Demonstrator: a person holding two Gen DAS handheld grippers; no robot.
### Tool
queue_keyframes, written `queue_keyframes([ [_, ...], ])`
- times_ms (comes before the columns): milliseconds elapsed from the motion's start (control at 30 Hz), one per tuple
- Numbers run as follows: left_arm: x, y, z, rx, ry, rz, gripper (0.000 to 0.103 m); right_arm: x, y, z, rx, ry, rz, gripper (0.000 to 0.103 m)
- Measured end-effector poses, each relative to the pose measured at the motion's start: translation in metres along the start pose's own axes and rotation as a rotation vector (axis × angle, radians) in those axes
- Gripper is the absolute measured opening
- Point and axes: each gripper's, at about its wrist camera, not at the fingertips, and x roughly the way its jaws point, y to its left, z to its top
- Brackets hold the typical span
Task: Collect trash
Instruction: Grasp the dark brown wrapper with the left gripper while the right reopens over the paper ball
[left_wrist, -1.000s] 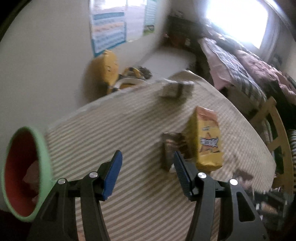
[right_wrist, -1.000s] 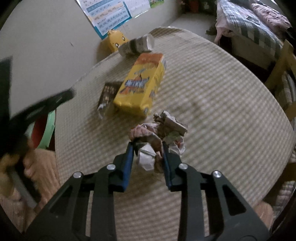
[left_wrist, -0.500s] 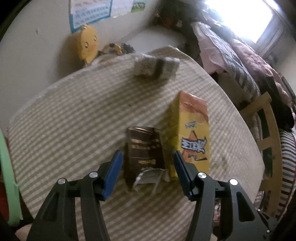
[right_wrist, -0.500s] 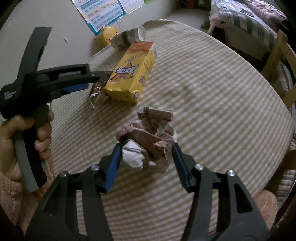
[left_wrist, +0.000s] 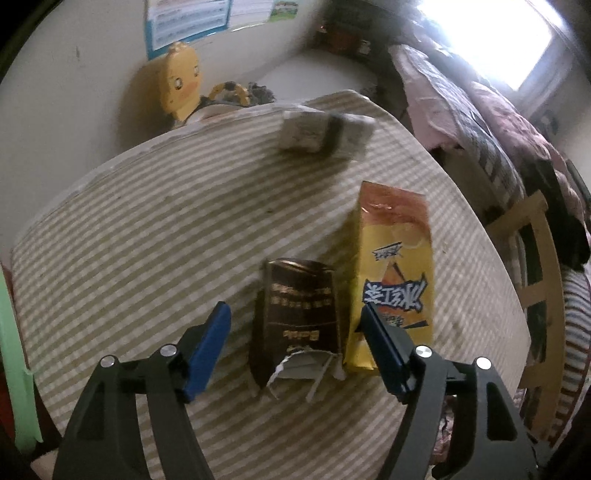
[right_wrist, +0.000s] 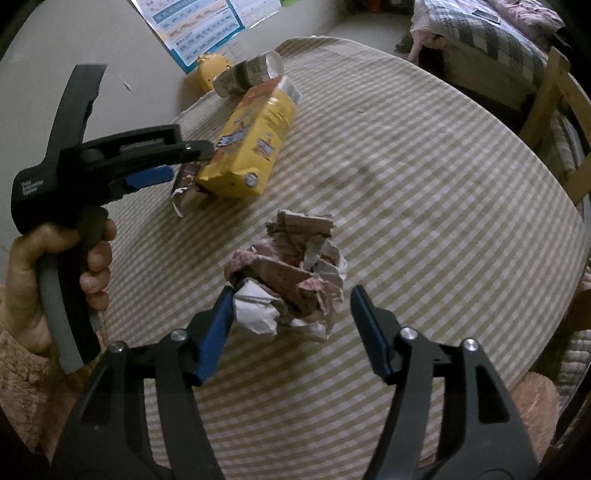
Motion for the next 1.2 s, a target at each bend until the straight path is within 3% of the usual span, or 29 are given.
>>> queue_keyframes([
  [100, -0.002, 0.003, 0.002, -0.01, -0.006, 0.022, 0.066, 0.001, 0.002, 0.0, -0.006, 0.007, 0.003, 0.063],
  [267, -0.002, 0.006, 0.001, -0.044, 0.015, -0.022, 0.066, 0.001, 0.001, 0.0, -0.002, 0.003, 0.004, 0.063],
  [367, 0.007, -0.003, -0.001, 0.003, 0.035, 0.007, 0.066, 0.0, 0.0, 0.0, 0.001, 0.0, 0.003, 0.064],
  [733, 0.014, 0.002, -0.004, -0.002, 0.058, 0.062, 0.068, -0.003, -0.003, -0.002, 0.015, -0.002, 0.004, 0.066],
  [1000, 0.013, -0.01, -0.004, 0.027, 0.064, 0.077, 0.047, -0.002, -0.003, -0.002, 0.015, -0.002, -0.002, 0.068],
  [1200, -0.005, 0.002, -0.03, 0.024, 0.056, 0.072, 0.044, -0.002, -0.004, -0.002, 0.018, -0.006, 0.002, 0.068],
])
